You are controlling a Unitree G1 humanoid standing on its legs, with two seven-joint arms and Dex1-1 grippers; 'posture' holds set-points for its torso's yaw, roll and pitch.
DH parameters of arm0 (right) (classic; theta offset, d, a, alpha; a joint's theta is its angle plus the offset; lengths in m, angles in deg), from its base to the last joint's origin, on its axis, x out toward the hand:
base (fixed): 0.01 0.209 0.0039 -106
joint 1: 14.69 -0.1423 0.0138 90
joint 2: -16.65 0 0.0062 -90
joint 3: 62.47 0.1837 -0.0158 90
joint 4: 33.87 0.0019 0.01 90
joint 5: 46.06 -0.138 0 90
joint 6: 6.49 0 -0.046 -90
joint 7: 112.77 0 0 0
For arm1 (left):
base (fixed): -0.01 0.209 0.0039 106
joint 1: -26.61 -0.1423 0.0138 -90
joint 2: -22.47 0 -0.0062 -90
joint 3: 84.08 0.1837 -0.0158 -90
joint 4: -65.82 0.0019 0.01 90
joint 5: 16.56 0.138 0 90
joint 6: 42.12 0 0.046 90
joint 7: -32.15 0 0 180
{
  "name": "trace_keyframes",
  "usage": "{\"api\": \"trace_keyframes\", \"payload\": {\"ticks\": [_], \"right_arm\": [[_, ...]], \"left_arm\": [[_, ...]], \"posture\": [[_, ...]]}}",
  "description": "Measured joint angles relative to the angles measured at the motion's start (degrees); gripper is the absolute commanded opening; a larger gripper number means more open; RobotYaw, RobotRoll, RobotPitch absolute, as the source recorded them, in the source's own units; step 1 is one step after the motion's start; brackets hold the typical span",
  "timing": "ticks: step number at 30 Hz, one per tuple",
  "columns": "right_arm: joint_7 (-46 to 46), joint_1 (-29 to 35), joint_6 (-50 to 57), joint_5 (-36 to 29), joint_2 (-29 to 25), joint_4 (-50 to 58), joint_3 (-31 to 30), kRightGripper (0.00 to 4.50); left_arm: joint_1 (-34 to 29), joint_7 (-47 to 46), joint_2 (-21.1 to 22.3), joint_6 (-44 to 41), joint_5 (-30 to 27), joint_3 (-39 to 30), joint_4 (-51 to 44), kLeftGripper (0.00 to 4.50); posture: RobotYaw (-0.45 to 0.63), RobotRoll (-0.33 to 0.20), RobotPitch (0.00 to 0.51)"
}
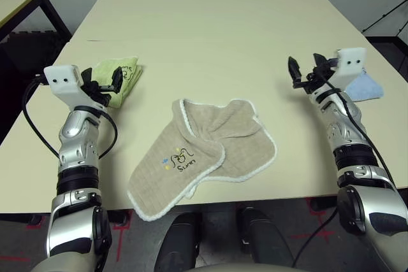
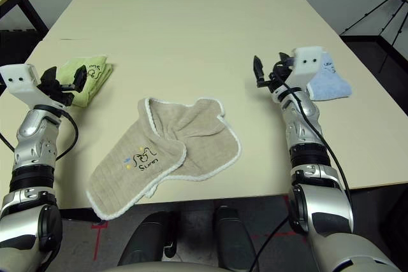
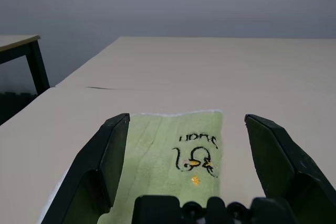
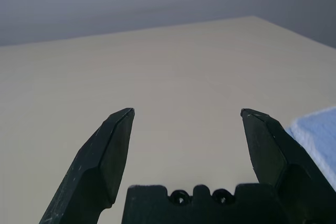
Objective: Fold the towel and set it aside.
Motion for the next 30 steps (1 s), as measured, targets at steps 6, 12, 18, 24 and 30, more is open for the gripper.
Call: {"api": "trace_keyframes", "payload": {"ticks": [6,12,18,24,30], "right_arm": [[-1.02,0.09,-0.24,0.91,0.16,-0.42,-0.69,4.44],[1.33,0.0,-1.27,2.1,-2.3,-2.73,-1.02,4.44],[4.33,-0.09,-1.3,2.2,-2.34,-3.37,-1.46,4.44],[6.71,-1.61,-1.1,2.37,-2.54,-3.76,-2.17,4.44],[9.21,-2.44,-0.56,2.4,-3.31,-4.09,-2.85,4.44]], "left_arm": [[-0.4,-0.47,-0.58,0.28,0.3,0.18,-0.06,4.46],[-0.45,1.09,0.04,-0.39,-0.11,0.09,0.19,4.46],[-0.43,12.28,3.33,-8.51,-4.86,0.17,0.17,4.46],[2.23,24.7,10.17,-11.53,-6.19,1.04,4.35,4.46],[2.92,33.4,12.12,-13.02,-7.48,1.52,4.81,4.46]], "posture": [[0.01,0.0,0.103],[0.02,0.0,0.1],[0.04,0.0,0.104],[0.04,0.0,0.109],[0.04,0.0,0.112]]}}
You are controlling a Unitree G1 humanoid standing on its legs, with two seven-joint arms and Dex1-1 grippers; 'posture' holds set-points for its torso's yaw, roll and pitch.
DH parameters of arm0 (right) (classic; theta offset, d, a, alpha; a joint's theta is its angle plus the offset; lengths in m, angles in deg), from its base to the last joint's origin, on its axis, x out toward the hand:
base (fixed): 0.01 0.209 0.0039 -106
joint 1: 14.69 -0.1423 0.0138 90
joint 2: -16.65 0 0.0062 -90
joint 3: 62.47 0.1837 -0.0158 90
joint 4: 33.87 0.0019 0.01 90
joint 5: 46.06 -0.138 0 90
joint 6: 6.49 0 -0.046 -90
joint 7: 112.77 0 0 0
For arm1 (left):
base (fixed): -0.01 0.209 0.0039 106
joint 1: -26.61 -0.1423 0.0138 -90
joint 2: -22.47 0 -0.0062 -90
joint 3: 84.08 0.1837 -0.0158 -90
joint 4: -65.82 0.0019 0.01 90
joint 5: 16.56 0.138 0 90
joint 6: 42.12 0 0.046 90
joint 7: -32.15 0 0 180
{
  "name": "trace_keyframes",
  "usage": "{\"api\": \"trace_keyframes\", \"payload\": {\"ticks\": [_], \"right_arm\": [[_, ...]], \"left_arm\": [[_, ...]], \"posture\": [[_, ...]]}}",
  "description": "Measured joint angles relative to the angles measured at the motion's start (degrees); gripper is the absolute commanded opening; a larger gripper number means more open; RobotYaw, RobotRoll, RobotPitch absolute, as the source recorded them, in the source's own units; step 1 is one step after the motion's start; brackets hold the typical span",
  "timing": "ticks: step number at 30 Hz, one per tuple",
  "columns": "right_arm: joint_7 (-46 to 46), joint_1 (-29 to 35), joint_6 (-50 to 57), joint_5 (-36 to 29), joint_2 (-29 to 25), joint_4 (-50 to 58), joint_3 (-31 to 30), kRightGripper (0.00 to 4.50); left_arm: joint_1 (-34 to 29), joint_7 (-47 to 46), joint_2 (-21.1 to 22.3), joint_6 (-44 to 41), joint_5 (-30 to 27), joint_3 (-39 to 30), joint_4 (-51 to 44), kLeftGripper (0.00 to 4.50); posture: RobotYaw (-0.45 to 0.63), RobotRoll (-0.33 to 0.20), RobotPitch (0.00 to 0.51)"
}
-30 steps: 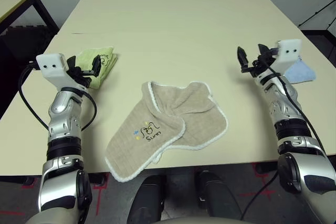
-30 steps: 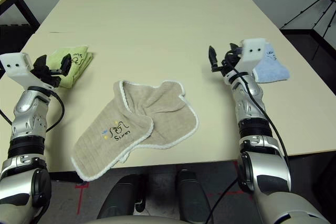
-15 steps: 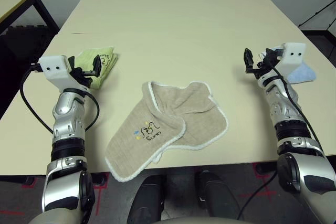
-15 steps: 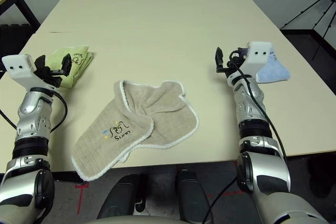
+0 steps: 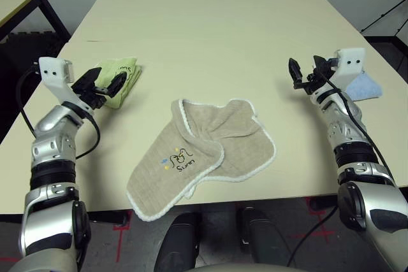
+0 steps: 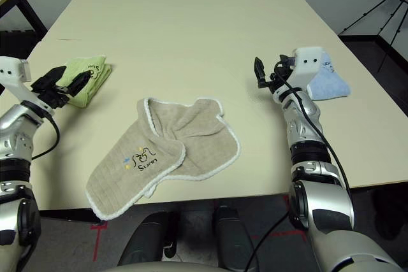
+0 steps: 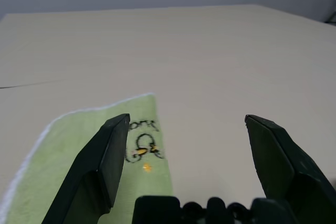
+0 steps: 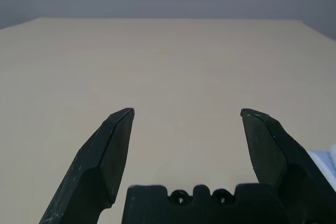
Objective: Fold the towel and set it aside.
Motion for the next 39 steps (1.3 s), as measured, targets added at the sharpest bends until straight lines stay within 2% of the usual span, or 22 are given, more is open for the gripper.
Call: {"api": "trace_keyframes", "payload": {"ticks": [5,10,19,26,32,39], "right_arm": [[6.87,-0.96,1.86,0.01,-1.9,-0.13,-1.94,4.44],[18.17,-5.54,4.33,0.08,-5.72,-4.61,-4.45,4.44],[31.32,-12.2,7.78,1.61,-9.66,-14.06,-7.07,4.44],[32.89,-18.25,13.45,4.5,-10.24,-16.36,-9.35,4.44],[37.74,-22.87,19.75,8.77,-10.33,-17.74,-14.69,4.44],[45.88,-27.76,25.72,15.26,-10.35,-20.15,-22.3,4.44]], "left_arm": [[-2.53,8.55,1.95,-1.61,0.02,3.22,-2.48,4.46],[-3.64,15.83,3.58,-3.43,0.02,7.1,-8.35,4.46],[-4.87,24.02,3.73,-1.38,0.34,11.73,-10.56,4.46],[-3.84,26.37,3.57,4.51,0.67,12.13,-8.96,4.46],[-3.55,28.84,3.35,8.89,0.66,12.12,-6.86,4.46],[-4.33,29.73,3.41,8.38,-0.04,11.79,-7.46,4.46]], "posture": [[0.07,0.0,0.124],[0.08,0.0,0.139],[0.05,0.0,0.147],[0.04,0.0,0.143],[0.04,0.0,0.145],[0.06,0.0,0.153]]}}
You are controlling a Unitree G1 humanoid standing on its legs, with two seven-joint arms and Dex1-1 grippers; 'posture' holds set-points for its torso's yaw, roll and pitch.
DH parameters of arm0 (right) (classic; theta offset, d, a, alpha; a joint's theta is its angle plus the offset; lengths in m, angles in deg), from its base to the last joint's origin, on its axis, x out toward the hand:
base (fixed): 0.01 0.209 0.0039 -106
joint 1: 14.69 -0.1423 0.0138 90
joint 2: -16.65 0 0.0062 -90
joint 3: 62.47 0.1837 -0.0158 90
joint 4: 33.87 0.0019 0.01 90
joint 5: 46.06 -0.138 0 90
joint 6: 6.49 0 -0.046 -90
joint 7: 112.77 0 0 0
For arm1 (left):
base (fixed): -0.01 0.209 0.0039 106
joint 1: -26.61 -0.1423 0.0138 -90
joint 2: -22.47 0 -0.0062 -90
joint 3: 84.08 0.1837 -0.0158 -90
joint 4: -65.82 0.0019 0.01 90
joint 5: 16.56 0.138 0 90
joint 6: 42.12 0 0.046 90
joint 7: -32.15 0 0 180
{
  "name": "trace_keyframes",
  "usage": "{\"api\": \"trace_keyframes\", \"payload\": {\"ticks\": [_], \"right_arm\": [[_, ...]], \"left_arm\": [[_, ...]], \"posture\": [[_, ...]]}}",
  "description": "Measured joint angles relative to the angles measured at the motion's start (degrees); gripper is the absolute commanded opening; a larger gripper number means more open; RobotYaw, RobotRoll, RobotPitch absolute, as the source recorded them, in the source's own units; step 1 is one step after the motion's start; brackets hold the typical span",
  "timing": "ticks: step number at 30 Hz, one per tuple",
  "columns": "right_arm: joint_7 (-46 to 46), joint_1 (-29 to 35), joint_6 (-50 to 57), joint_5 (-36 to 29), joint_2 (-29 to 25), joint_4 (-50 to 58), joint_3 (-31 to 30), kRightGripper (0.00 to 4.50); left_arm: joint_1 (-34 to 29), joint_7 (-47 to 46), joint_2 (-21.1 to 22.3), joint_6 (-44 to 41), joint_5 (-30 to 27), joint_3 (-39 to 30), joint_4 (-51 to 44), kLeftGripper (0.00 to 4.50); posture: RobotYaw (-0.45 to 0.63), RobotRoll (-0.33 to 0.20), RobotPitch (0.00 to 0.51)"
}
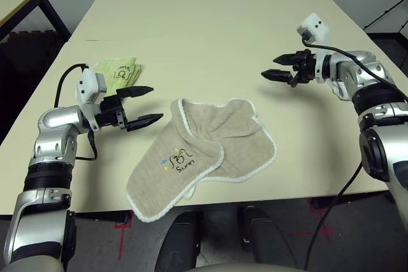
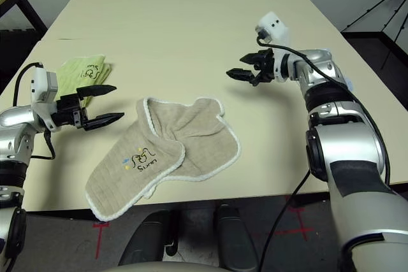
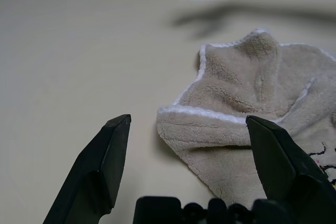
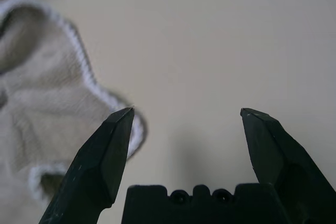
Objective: Fold the towel and set it aside.
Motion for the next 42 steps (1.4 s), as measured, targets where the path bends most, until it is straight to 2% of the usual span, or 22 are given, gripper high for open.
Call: {"api": "trace_keyframes", "payload": {"ticks": [8,18,25,26,31,42], "right_arm": [[1.06,-0.47,-3.4,4.97,1.6,-1.96,-3.51,4.44],[3.29,-0.43,-3.49,6.44,3.05,0.88,-5.19,4.44],[5.05,-0.25,-1.96,7.57,3.4,5.4,-7.08,4.44],[5.22,-0.01,-1.78,7.76,3.4,6.31,-7.31,4.44],[5.23,2.37,0.03,8.28,3.44,9.03,-7.96,4.44],[2.06,2.48,6.15,8.18,7.18,9.96,-7.94,4.44]], "left_arm": [[-1.33,-2.28,-0.4,-2.57,-0.63,-0.36,-3.9,4.46],[-1.98,-3.1,-0.77,-4.96,-1.08,-0.35,-6.67,4.46],[-1.97,-3.23,-1.73,-5.6,-1.22,-0.34,-6.87,4.46],[-1.97,-3.23,-1.73,-5.69,-1.23,-0.34,-6.89,4.46],[-1.78,-3.14,-1.7,-6.04,-1.28,-0.34,-6.87,4.46],[0.34,-2.95,-1.47,-6.41,-1.28,-0.34,-6.19,4.46]], "posture": [[0.07,0.0,0.162],[0.07,0.0,0.162],[0.07,0.0,0.17],[0.06,0.0,0.186],[0.05,0.0,0.191],[0.04,0.0,0.2]]}}
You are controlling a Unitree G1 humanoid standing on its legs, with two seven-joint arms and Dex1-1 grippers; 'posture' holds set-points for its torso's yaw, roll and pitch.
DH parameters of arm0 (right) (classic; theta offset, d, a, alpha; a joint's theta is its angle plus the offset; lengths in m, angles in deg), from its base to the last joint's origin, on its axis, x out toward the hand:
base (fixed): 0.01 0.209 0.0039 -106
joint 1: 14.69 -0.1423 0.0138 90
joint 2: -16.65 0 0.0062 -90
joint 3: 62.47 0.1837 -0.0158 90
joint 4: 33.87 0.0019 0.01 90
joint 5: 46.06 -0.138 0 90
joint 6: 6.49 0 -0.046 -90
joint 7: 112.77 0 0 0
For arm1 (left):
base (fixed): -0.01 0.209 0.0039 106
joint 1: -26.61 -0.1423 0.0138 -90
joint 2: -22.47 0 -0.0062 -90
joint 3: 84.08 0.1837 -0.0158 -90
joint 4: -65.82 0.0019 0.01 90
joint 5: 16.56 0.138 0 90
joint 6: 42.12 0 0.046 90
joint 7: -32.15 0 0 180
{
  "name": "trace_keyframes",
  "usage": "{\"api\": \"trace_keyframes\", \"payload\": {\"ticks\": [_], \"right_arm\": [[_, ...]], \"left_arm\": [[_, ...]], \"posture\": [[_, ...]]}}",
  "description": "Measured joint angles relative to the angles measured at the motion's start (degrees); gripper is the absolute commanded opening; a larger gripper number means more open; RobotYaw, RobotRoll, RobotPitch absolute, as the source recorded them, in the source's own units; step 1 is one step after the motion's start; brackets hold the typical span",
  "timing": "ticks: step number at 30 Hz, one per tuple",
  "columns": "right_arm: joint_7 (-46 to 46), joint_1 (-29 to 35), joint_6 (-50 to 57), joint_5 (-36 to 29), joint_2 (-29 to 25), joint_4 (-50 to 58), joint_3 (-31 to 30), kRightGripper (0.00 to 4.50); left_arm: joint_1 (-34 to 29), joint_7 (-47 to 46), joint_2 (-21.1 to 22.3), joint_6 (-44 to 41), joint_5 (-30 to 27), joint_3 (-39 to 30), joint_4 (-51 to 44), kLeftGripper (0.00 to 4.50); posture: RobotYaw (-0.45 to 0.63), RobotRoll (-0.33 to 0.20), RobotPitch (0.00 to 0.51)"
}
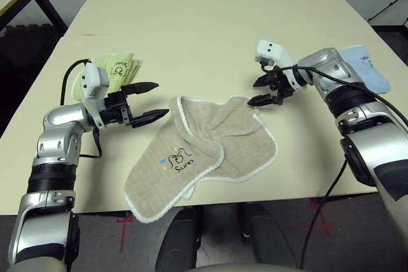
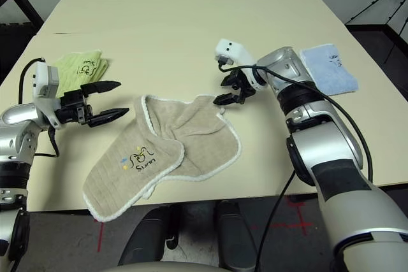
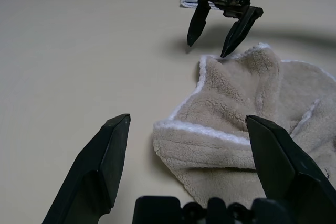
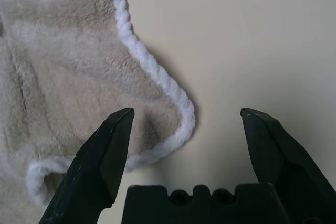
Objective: Fold the towel and set it aside.
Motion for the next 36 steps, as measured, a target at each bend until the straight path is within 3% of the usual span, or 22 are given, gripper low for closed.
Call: {"api": "trace_keyframes", "payload": {"ticks": [28,31,36], "right_arm": [[-5.3,-1.06,-3.61,2.35,1.06,-2.59,-1.86,4.44],[-5.71,-1.06,-4.28,2.74,1.07,-2.7,-2.22,3.85],[-5.81,-1.07,-5.15,3.07,1.06,-2.71,-2.59,2.05]], "left_arm": [[0.37,0.17,0.92,-0.95,0.01,0.05,0.1,4.46],[0.37,0.17,0.95,-1.1,0.01,0.05,0.09,4.5],[0.37,0.17,1.12,-1.19,0.01,0.05,0.08,4.5]], "posture": [[0.04,0.0,0.214],[0.04,0.0,0.215],[0.05,0.0,0.215]]}}
